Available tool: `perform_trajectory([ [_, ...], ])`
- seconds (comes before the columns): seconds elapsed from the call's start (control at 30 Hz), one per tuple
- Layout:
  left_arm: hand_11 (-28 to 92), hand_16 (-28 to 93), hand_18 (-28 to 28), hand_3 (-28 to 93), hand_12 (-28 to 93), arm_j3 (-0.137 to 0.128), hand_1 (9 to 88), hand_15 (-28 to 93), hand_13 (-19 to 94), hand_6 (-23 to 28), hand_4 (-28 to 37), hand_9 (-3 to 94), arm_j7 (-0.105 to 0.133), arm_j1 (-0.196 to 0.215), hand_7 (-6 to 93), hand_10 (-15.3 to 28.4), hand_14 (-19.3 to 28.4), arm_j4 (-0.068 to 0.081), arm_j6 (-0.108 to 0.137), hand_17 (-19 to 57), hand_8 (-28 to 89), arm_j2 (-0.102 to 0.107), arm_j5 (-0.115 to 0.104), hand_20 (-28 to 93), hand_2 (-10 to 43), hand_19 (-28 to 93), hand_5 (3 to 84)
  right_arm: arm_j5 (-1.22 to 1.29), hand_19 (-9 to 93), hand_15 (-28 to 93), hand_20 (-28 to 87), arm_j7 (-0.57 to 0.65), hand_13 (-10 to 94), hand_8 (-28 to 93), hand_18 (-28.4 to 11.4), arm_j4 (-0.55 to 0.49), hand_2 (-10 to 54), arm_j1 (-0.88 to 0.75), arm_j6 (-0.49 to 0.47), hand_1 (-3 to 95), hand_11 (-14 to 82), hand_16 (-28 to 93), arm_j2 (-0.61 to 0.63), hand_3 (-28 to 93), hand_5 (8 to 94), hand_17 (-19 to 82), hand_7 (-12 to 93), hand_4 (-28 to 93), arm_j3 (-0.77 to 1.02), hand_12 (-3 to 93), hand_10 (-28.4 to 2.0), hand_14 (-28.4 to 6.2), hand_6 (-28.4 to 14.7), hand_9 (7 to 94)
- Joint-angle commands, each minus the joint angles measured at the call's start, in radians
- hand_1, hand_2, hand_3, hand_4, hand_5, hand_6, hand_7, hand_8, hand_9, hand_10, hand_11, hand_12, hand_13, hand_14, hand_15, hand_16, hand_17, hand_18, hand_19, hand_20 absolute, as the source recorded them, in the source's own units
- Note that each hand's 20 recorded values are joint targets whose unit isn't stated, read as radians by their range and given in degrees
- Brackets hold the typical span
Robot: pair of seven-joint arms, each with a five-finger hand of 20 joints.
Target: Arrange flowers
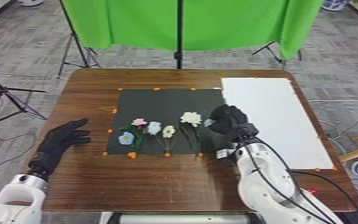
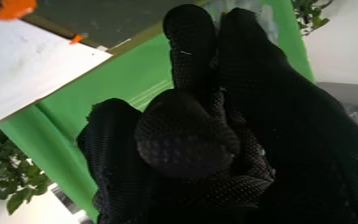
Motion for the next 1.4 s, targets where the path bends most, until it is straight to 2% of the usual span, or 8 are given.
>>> perform_trajectory([
  [0.03, 22, -2, 15.1, 59, 12, 0.004, 21.9, 29, 39, 4.2, -28.3, 44.7, -0.017, 0.008, 12.4, 14.7, 20.5, 0.003, -0.015, 3.7, -6, -0.002, 0.007, 16, 17.8, 13, 40.7, -0.024, 93, 61, 58, -0.010, 90, 9, -13.5, 0.004, -9.5, -0.030, 0.000, 56.8, 10.6, 37, -0.006, 58, 75.4, 63, 26, -14, 0.000, 43.2, -9.7, -1.2, -1.5, 86.8],
  [0.37, 22, -1, 15.1, 59, 13, 0.005, 21.9, 29, 39, 3.9, -28.3, 44.5, -0.010, 0.006, 12.5, 14.6, 20.3, 0.004, -0.017, 3.7, -6, -0.005, 0.011, 16, 17.7, 13, 40.4, -0.014, 93, 62, 58, -0.020, 88, 2, -13.9, -0.003, -9.5, -0.039, -0.057, 43.4, 26.1, 37, -0.007, 64, 69.1, 62, 21, -15, 0.013, 25.8, -13.5, -2.0, -1.8, 76.1],
  [0.53, 22, -2, 15.3, 59, 13, 0.007, 21.8, 28, 39, 3.9, -28.3, 44.0, -0.011, -0.001, 12.2, 14.6, 20.3, 0.007, -0.020, 3.6, -6, -0.003, 0.012, 16, 17.6, 13, 40.0, -0.031, 93, 61, 58, -0.014, 88, -9, -14.0, -0.009, -9.5, -0.044, -0.074, 39.0, 25.8, 37, -0.004, 66, 66.9, 62, 20, -14, 0.016, 25.0, -14.2, -2.1, -2.1, 74.1],
  [1.0, 22, -1, 15.4, 59, 13, 0.000, 22.1, 28, 39, 3.9, -28.3, 43.6, -0.007, 0.009, 11.7, 14.4, 20.2, -0.001, -0.016, 3.4, -6, -0.011, 0.015, 15, 17.3, 14, 39.5, -0.031, 93, 60, 56, -0.002, 87, -7, -14.3, -0.036, -9.5, -0.048, -0.140, 34.5, 22.5, 36, 0.006, 65, 58.7, 60, 15, -14, 0.053, 25.6, -16.4, -2.8, -3.9, 66.4],
  [1.13, 22, -1, 15.4, 59, 13, -0.004, 22.2, 28, 39, 3.8, -28.3, 43.5, -0.002, 0.013, 11.8, 14.4, 20.2, -0.007, -0.011, 3.4, -6, -0.008, 0.015, 15, 17.3, 13, 39.5, 0.193, 93, 60, 56, -0.087, 86, -7, -15.3, -0.087, -9.5, -0.001, -0.080, 34.3, 22.3, 36, 0.097, 65, 58.4, 59, 14, -14, 0.118, 25.9, -16.5, -3.3, -4.0, 65.9],
  [1.2, 22, -1, 15.4, 59, 13, -0.003, 22.2, 28, 39, 3.8, -28.3, 43.5, 0.003, 0.003, 11.8, 14.4, 20.1, -0.005, -0.012, 3.4, -6, 0.003, 0.019, 15, 17.3, 13, 39.5, 0.411, 91, 59, 52, -0.170, 81, -7, -16.5, -0.142, -9.5, -0.017, -0.166, 33.1, 22.0, 35, 0.146, 65, 58.4, 53, 14, -14, 0.242, 26.3, -16.8, -5.8, -4.1, 64.3],
  [1.33, 22, -1, 15.4, 59, 13, 0.008, 22.2, 28, 39, 3.8, -28.3, 43.7, 0.052, -0.004, 12.0, 14.4, 20.0, -0.008, 0.042, 3.5, -6, 0.013, 0.020, 15, 17.2, 13, 40.1, 0.771, 67, 47, 47, -0.391, 60, -8, -20.1, -0.198, -7.0, -0.106, -0.279, 28.3, 19.6, 28, 0.157, 68, 57.1, 30, 16, -14, 0.516, 24.2, -17.9, -15.2, -4.0, 57.9],
  [1.4, 22, -1, 15.2, 60, 13, 0.048, 22.0, 28, 39, 4.1, -28.3, 44.4, 0.139, -0.007, 12.4, 14.5, 20.0, -0.003, 0.152, 3.7, -6, 0.021, 0.016, 15, 17.1, 13, 41.3, 0.936, 58, 37, 45, -0.486, 56, -8, -19.8, -0.214, -4.9, -0.163, -0.295, 25.2, 15.5, 26, 0.112, 70, 56.8, 26, 16, -15, 0.611, 22.8, -17.7, -15.7, -3.5, 55.9],
])
